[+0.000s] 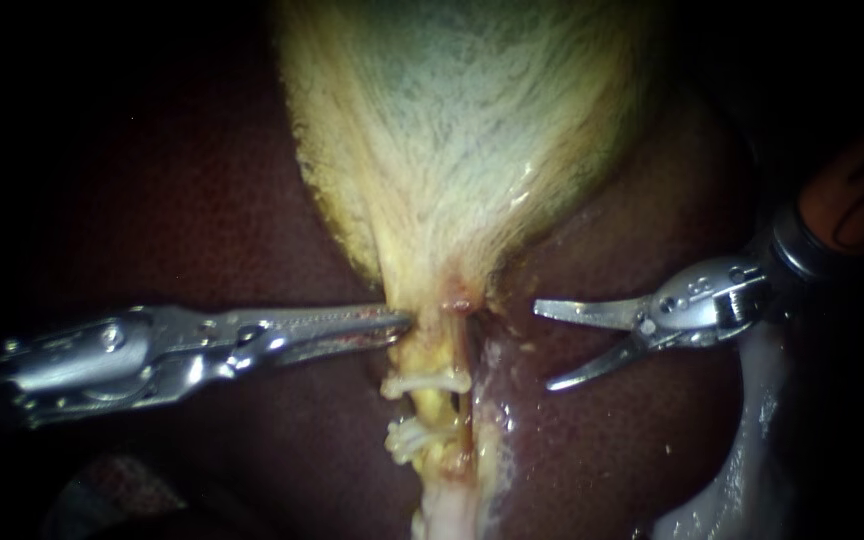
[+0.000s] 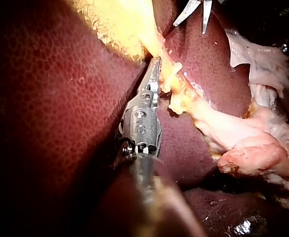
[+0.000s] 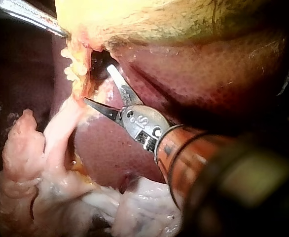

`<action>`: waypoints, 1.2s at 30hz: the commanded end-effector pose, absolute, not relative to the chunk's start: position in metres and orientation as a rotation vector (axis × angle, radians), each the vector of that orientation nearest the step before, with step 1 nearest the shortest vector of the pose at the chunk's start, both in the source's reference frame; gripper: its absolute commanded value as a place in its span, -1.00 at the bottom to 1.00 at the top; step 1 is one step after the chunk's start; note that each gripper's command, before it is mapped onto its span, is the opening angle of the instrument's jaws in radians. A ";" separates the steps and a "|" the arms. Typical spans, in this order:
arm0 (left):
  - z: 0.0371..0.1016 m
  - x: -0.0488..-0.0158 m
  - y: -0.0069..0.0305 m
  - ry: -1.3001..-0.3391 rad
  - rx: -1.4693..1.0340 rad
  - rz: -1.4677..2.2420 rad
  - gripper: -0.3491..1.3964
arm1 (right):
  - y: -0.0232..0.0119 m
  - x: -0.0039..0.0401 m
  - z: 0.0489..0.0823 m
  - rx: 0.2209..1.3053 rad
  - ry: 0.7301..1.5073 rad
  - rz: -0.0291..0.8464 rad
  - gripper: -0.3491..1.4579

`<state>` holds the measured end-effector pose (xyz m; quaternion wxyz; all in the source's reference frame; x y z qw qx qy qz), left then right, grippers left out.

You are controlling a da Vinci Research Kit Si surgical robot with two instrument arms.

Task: Go to the cutting position left tube

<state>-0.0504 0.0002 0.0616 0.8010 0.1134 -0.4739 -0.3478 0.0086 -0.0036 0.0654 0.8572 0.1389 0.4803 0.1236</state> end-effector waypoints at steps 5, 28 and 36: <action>0.0611 -0.0491 0.0002 -1.016 0.245 -0.744 -0.98 | -0.0053 0.0101 0.0657 0.375 1.023 0.303 0.97; 0.0583 -0.0445 0.0009 -1.007 0.218 -0.769 -0.98 | -0.0132 0.0168 0.0688 0.574 1.033 0.298 0.97; 0.0575 -0.0445 0.0002 -1.005 0.215 -0.772 -0.98 | -0.0134 0.0172 0.0708 0.572 0.984 0.282 0.95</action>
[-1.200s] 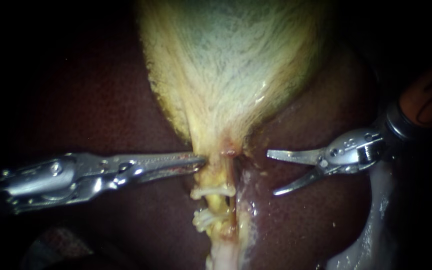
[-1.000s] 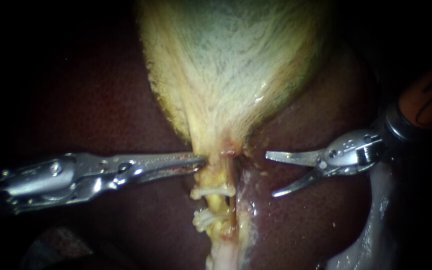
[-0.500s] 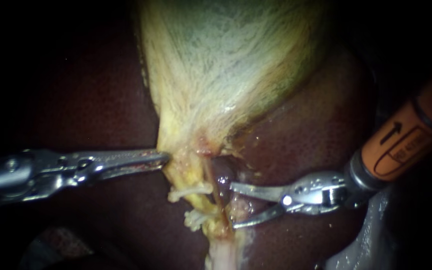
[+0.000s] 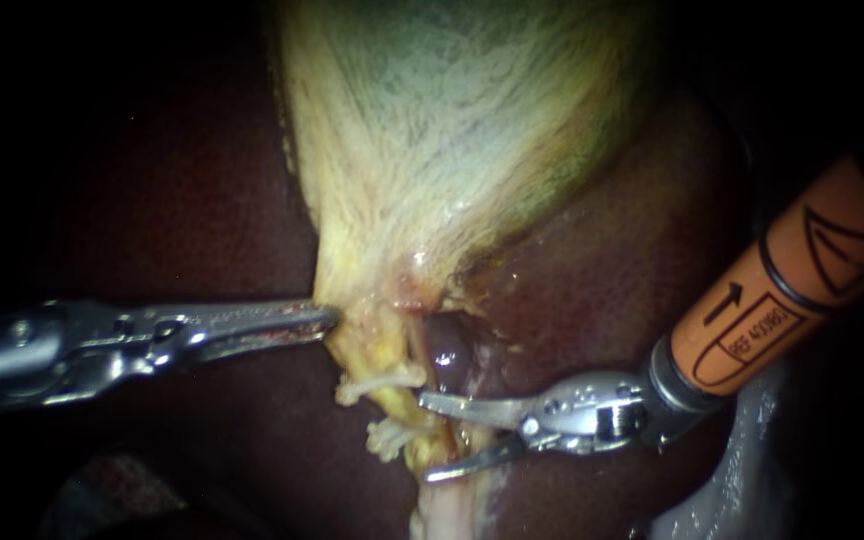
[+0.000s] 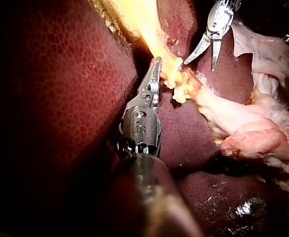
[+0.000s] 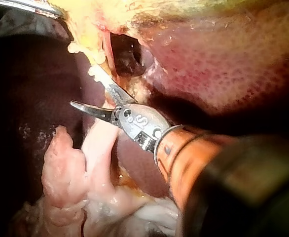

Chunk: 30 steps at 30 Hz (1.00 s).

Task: Go to the cutting position left tube

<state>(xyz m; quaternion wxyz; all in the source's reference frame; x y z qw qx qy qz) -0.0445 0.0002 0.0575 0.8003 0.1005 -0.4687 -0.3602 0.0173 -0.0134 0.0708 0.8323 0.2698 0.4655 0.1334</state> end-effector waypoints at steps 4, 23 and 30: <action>0.0572 -0.0442 -0.0001 -1.005 0.214 -0.771 -0.98 | -0.0131 0.0172 0.0715 0.562 0.959 0.282 0.93; 0.0560 -0.0446 -0.0009 -1.010 0.218 -0.770 -0.98 | -0.0132 0.0199 0.0738 0.561 0.932 0.277 0.92; 0.0556 -0.0455 -0.0016 -1.017 0.224 -0.764 -0.98 | -0.0134 0.0214 0.0751 0.581 0.933 0.251 0.92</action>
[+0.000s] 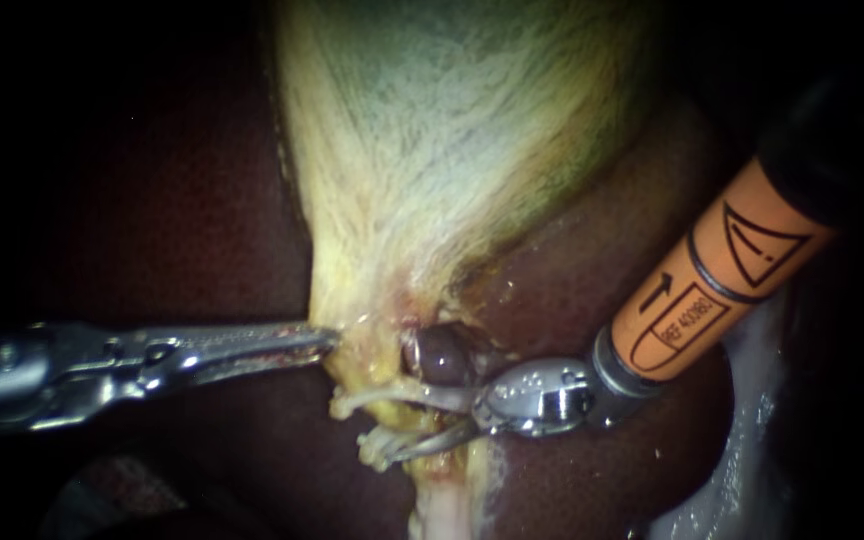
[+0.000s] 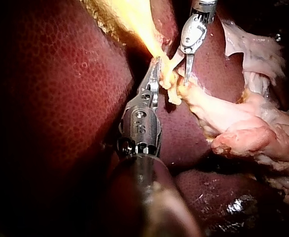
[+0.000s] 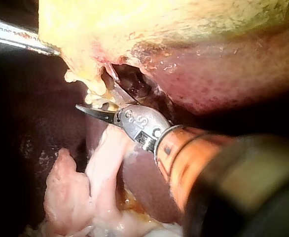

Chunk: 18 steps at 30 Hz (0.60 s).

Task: Go to the cutting position left tube

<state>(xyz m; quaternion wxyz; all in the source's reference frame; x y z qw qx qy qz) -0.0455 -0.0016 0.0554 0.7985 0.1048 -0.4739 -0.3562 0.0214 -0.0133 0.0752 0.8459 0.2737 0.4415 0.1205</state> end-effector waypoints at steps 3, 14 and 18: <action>0.0555 -0.0461 -0.0020 -1.020 0.229 -0.759 -0.98 | -0.0138 0.0220 0.0753 0.599 0.943 0.210 0.92; 0.0565 -0.0469 -0.0020 -1.023 0.233 -0.752 -0.98 | -0.0144 0.0224 0.0747 0.652 0.988 0.038 0.73; 0.0576 -0.0468 -0.0011 -1.025 0.239 -0.749 -0.98 | -0.0144 0.0223 0.0746 0.641 1.002 -0.005 0.73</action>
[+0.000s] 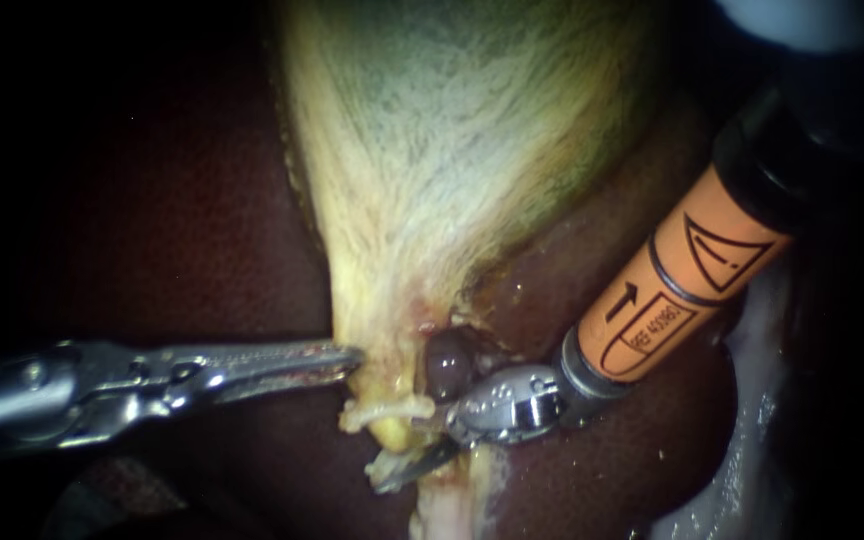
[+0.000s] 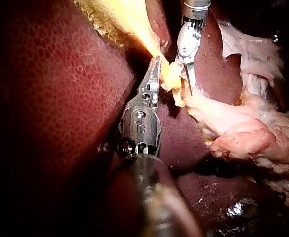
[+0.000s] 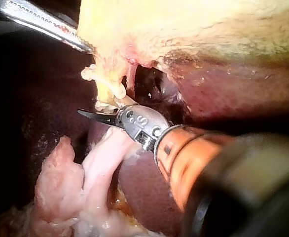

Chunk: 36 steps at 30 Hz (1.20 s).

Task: Go to the cutting position left tube

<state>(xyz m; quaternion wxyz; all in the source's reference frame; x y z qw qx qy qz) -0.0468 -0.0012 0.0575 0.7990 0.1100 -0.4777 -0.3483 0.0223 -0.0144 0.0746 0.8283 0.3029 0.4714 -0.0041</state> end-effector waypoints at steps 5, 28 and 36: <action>0.0582 -0.0467 -0.0004 -1.026 0.241 -0.748 -0.98 | -0.0144 0.0224 0.0746 0.630 1.016 -0.051 0.71; 0.0580 -0.0476 -0.0008 -1.024 0.236 -0.751 -0.98 | -0.0145 0.0260 0.0759 0.692 1.011 0.109 0.84; 0.0580 -0.0476 -0.0008 -1.024 0.235 -0.751 -0.98 | -0.0147 0.0259 0.0760 0.716 1.001 0.128 0.80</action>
